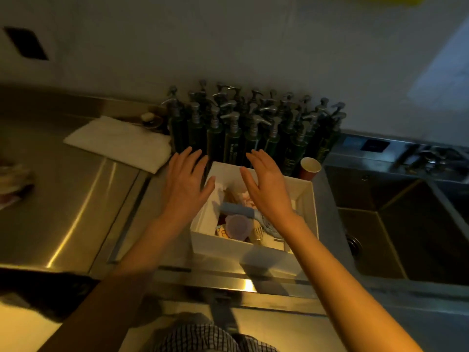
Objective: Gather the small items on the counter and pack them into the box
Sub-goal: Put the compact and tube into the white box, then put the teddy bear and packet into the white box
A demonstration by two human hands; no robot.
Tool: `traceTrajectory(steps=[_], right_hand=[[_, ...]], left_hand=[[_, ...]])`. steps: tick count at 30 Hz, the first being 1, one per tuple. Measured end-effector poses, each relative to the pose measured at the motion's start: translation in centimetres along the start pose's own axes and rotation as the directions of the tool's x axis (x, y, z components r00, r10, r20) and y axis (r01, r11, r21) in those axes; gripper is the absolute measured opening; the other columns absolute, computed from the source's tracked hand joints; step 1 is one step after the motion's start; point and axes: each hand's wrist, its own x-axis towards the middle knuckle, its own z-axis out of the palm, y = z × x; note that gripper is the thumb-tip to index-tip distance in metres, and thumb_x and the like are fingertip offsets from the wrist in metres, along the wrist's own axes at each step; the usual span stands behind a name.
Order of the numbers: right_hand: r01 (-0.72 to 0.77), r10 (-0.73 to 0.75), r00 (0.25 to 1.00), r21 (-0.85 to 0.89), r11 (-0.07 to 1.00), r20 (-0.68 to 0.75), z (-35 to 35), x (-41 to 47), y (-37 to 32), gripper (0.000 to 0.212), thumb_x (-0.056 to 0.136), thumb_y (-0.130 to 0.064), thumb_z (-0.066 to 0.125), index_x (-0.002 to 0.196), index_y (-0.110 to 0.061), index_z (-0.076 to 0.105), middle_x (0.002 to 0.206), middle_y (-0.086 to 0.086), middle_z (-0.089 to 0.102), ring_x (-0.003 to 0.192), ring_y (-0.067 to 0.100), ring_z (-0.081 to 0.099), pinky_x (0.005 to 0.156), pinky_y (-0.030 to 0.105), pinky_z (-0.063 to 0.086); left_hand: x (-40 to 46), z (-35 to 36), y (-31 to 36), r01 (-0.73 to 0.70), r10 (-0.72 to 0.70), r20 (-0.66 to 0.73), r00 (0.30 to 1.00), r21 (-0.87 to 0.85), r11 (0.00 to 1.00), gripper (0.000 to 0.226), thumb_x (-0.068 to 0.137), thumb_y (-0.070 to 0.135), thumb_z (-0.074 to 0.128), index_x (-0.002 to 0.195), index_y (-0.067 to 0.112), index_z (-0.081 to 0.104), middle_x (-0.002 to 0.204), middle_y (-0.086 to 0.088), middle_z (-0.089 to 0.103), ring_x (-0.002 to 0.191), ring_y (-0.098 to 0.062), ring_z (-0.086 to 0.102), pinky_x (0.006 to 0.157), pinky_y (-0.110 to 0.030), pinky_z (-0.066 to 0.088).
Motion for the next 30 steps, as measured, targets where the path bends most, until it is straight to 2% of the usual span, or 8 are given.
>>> traceTrajectory(steps=[3, 5, 8, 12, 15, 20, 24, 30], right_hand=[[0.100, -0.100, 0.995, -0.007, 0.995, 0.015, 1.9, -0.7, -1.7, 0.054, 0.096, -0.043, 0.035, 0.131, -0.006, 0.054, 0.139, 0.014, 0.049, 0.136, 0.028, 0.037, 0.112, 0.039, 0.027], [0.152, -0.151, 0.987, -0.020, 0.988, 0.047, 3.2, -1.1, -3.2, 0.051, 0.097, -0.042, 0.038, 0.133, -0.008, 0.053, 0.141, 0.013, 0.047, 0.137, 0.027, 0.035, 0.112, 0.039, 0.025], [0.225, -0.223, 0.970, -0.016, 0.974, 0.100, 5.4, -1.6, -5.5, 0.047, 0.097, -0.036, 0.046, 0.133, -0.007, 0.052, 0.141, 0.014, 0.047, 0.136, 0.028, 0.036, 0.111, 0.036, 0.025], [0.332, -0.335, 0.932, 0.046, 0.942, 0.137, 7.9, -2.4, -8.5, 0.051, 0.095, -0.038, 0.039, 0.126, -0.002, 0.058, 0.132, 0.018, 0.055, 0.128, 0.031, 0.047, 0.106, 0.038, 0.035], [0.391, -0.402, 0.907, 0.101, 0.915, 0.128, 9.9, -3.3, -10.7, 0.046, 0.094, -0.033, 0.043, 0.122, -0.001, 0.060, 0.125, 0.019, 0.060, 0.120, 0.032, 0.053, 0.101, 0.040, 0.040], [0.432, -0.461, 0.859, 0.168, 0.886, 0.224, 14.5, -3.9, -14.4, 0.037, 0.093, -0.027, 0.052, 0.120, -0.003, 0.061, 0.122, 0.016, 0.062, 0.117, 0.030, 0.055, 0.099, 0.041, 0.046], [0.427, -0.472, 0.835, 0.208, 0.880, 0.284, 18.6, -3.7, -17.6, 0.042, 0.094, -0.031, 0.044, 0.120, -0.003, 0.060, 0.121, 0.017, 0.061, 0.114, 0.030, 0.055, 0.100, 0.041, 0.043], [0.348, -0.419, 0.836, 0.247, 0.904, 0.354, 26.0, -1.8, -23.3, 0.046, 0.095, -0.035, 0.039, 0.120, -0.003, 0.061, 0.120, 0.018, 0.061, 0.111, 0.032, 0.057, 0.094, 0.047, 0.048]], left_hand=[[-2.0, -1.7, -1.3, 0.059, -0.058, -0.020, 0.998, 0.070, 0.996, 0.050, 0.092, 0.031, 0.039, 0.126, -0.001, 0.057, 0.131, -0.021, 0.055, 0.129, -0.037, 0.042, 0.110, -0.052, 0.028], [-3.6, -2.5, -2.6, 0.101, -0.100, -0.020, 0.995, 0.134, 0.986, 0.049, 0.089, 0.028, 0.040, 0.124, -0.002, 0.057, 0.129, -0.023, 0.055, 0.127, -0.040, 0.043, 0.106, -0.055, 0.032], [-6.2, -3.4, -4.5, 0.154, -0.154, -0.021, 0.988, 0.215, 0.964, 0.048, 0.087, 0.025, 0.045, 0.125, -0.001, 0.057, 0.126, -0.022, 0.056, 0.121, -0.040, 0.048, 0.102, -0.050, 0.033], [-9.8, -4.3, -6.9, 0.285, -0.283, -0.049, 0.958, 0.276, 0.918, 0.044, 0.089, 0.026, 0.046, 0.122, 0.000, 0.058, 0.125, -0.022, 0.056, 0.116, -0.038, 0.051, 0.102, -0.050, 0.036], [-12.5, -4.7, -8.9, 0.382, -0.379, -0.066, 0.923, 0.284, 0.879, 0.045, 0.092, 0.030, 0.041, 0.119, 0.000, 0.060, 0.124, -0.022, 0.058, 0.118, -0.038, 0.051, 0.102, -0.051, 0.038], [-16.7, -5.5, -13.5, 0.449, -0.417, -0.167, 0.893, 0.275, 0.850, 0.037, 0.092, 0.024, 0.049, 0.114, -0.002, 0.062, 0.119, -0.024, 0.060, 0.112, -0.040, 0.055, 0.097, -0.052, 0.042], [-18.6, -6.2, -17.8, 0.538, -0.534, -0.107, 0.839, 0.314, 0.782, 0.041, 0.091, 0.028, 0.045, 0.116, 0.000, 0.061, 0.120, -0.022, 0.060, 0.114, -0.039, 0.054, 0.099, -0.051, 0.041], [-19.6, -7.8, -26.9, 0.563, -0.571, -0.068, 0.818, 0.296, 0.771, 0.043, 0.092, 0.030, 0.043, 0.119, 0.002, 0.060, 0.123, -0.020, 0.058, 0.117, -0.038, 0.052, 0.101, -0.051, 0.040]])
